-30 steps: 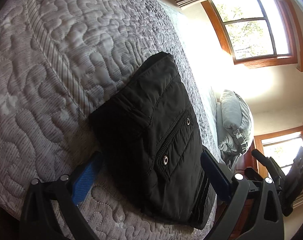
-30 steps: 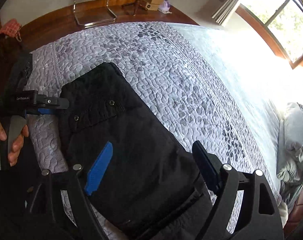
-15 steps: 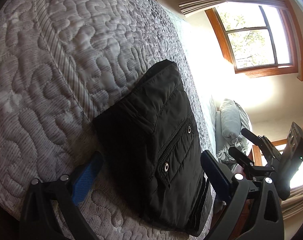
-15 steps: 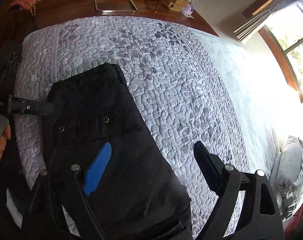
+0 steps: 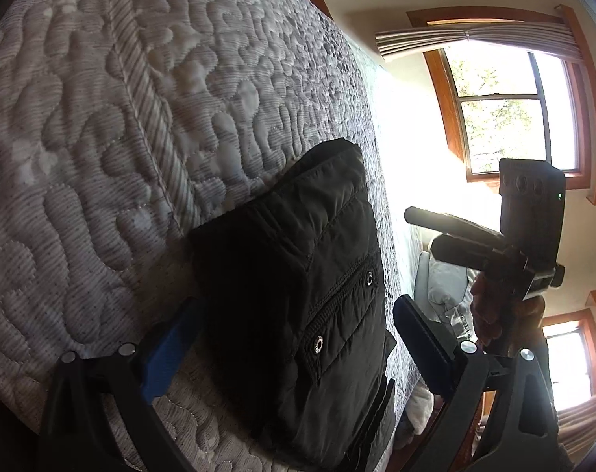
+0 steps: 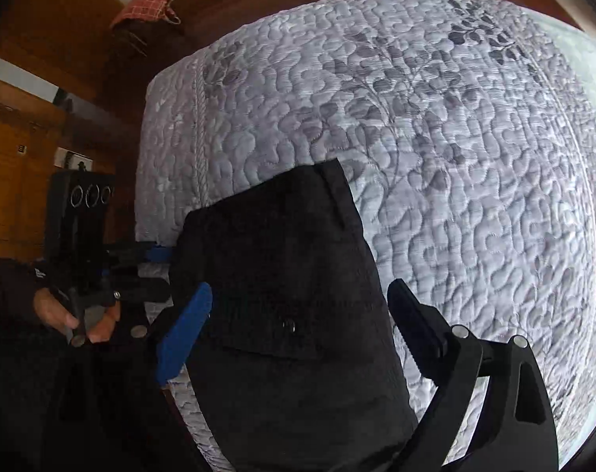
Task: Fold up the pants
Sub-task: 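Close right gripper on the pants waist end while left gripper closes beside it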
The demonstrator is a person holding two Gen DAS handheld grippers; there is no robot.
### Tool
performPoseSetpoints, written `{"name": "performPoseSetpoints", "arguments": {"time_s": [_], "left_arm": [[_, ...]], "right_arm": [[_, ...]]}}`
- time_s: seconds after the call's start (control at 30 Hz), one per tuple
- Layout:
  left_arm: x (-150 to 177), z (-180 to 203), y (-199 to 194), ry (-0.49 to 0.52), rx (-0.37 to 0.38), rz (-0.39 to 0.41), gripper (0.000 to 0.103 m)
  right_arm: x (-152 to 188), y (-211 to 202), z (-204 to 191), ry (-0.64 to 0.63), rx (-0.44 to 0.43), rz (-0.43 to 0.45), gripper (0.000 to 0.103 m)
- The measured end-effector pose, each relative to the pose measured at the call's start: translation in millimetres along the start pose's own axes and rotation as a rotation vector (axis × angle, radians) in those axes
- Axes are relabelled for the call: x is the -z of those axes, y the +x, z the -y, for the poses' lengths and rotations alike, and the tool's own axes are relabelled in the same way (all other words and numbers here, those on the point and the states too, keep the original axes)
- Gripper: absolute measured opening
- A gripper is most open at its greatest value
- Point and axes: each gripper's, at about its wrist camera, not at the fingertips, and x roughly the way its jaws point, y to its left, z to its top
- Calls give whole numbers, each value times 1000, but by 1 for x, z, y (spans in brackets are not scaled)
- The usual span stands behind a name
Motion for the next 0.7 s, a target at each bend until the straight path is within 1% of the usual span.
{"name": "performPoseSetpoints", "arguments": {"time_s": [0.07, 0.1, 0.17, 0.37, 0.43, 0.5, 0.57, 0.7], "left_arm": [[-1, 0, 1, -19, -31, -4, 98], [-1, 0, 3, -30, -45, -7, 98], [-3, 2, 6, -42, -64, -14, 98], [-6, 6, 12, -54, -98, -33, 98], [-8, 9, 16, -44, -120, -40, 92], [-8, 8, 19, -33, -156, -47, 78], [-13, 7, 24, -42, -160, -56, 74], [-18, 5, 26, -49, -148, -75, 74]], "right_arm": [[-15, 12, 8, 5, -86, -57, 91], [-22, 18, 12, 5, -109, -78, 91], [-33, 31, 18, 11, -144, -113, 91], [-57, 67, 24, 4, -191, -185, 91], [-61, 76, 23, -3, -197, -212, 91], [-64, 83, 22, -14, -203, -234, 91], [-66, 87, 21, -12, -216, -245, 91], [-70, 90, 25, 8, -233, -254, 91]]}}
